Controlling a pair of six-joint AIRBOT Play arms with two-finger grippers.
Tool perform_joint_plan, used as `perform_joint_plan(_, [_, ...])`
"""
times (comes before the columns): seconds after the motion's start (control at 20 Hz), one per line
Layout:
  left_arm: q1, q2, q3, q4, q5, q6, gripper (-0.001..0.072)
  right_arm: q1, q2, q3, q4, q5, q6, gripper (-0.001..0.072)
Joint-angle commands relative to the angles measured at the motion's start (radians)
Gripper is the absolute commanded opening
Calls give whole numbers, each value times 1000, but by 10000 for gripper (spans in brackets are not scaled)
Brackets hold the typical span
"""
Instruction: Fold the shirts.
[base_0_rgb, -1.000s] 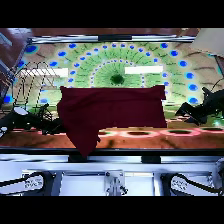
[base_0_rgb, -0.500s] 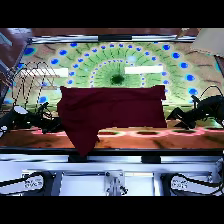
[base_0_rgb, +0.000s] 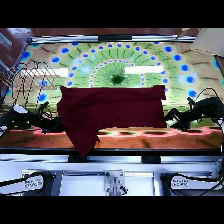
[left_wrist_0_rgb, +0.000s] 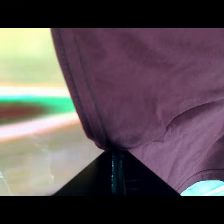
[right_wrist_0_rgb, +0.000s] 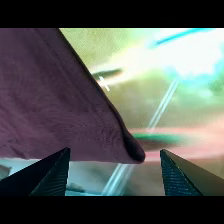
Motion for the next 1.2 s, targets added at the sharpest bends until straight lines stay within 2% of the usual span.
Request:
perform_joint_plan(0.0, [0,1,1,0,-3,-2,31,41,-18,-4,4,18,2,664])
perform_joint_plan(0.1, [0,2,1,0,-3,-2,31,87,-33,-3,-3,52,39,663])
perform_joint_plan(0.15, [0,4,1,0,-3,-1,32,108,-35,-3,-16,71,62,603])
perform_joint_plan(0.2, [0,6,3,0,-3,-1,31,129,-35,-3,-25,83,68,481])
perform_joint_plan(0.3, [0,10,21,0,-4,-1,31,147,-31,-3,-24,72,60,159])
perform_joint_plan(0.35, [0,16,41,0,-5,-1,30,150,-20,-3,-17,59,46,79])
perform_joint_plan(0.55, [0,99,252,0,-44,8,28,150,150,93,-18,27,-53,78])
perform_joint_plan(0.75, [0,257,670,-1,-45,6,28,150,405,374,-22,53,-178,78])
perform_joint_plan(1.0, [0,439,1237,0,65,-9,28,150,666,767,-23,219,-188,78])
perform_joint_plan(1.15, [0,569,1354,13,160,-10,29,150,791,886,-72,268,-187,78])
